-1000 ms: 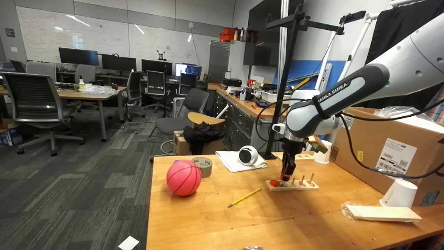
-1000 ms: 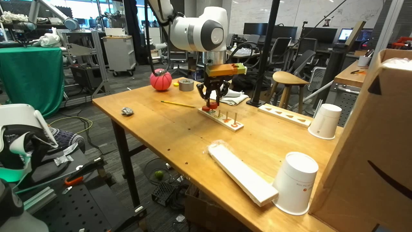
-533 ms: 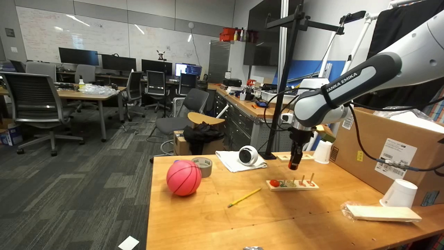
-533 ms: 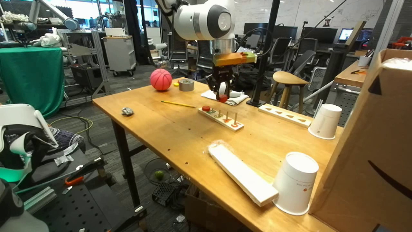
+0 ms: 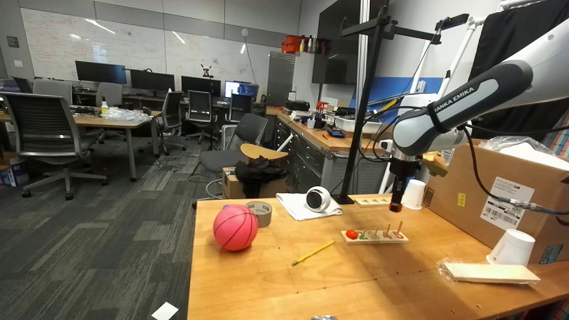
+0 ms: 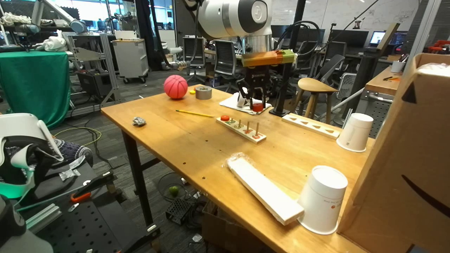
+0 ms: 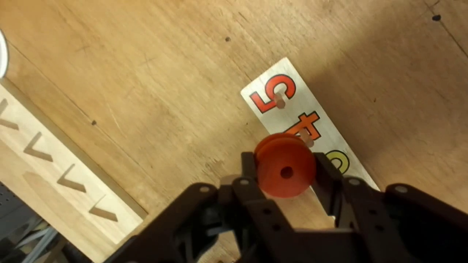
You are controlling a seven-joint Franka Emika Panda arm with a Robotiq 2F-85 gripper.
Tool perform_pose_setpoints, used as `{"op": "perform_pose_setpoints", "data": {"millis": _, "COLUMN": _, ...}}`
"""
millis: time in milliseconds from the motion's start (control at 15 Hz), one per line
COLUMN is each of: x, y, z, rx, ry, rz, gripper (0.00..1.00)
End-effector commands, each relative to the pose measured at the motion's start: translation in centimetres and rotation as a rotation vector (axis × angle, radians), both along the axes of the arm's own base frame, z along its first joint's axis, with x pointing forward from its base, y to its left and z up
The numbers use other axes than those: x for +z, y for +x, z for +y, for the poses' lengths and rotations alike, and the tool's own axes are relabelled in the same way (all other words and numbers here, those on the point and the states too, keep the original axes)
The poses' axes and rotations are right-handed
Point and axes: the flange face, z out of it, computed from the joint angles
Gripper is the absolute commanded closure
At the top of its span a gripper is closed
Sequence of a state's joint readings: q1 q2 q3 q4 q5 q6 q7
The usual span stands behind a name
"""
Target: Move the circles to the far right on the wooden object
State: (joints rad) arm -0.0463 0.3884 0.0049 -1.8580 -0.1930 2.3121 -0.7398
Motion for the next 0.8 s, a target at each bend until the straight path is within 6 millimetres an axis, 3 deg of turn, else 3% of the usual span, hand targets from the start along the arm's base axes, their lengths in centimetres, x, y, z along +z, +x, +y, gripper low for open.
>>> {"op": "perform_pose_setpoints", "data": {"millis": 0, "x": 0.6, "y": -1.0, "z": -1.4, "rx": -0.067, "ry": -0.003, "rz": 0.003, "gripper": 0.79}}
{"op": "perform_pose_setpoints", "data": {"millis": 733, "x": -2.2, "y": -2.1, "z": -2.5, "rx": -0.121, "ry": 0.029, "rz": 0.040, "gripper": 0.79}}
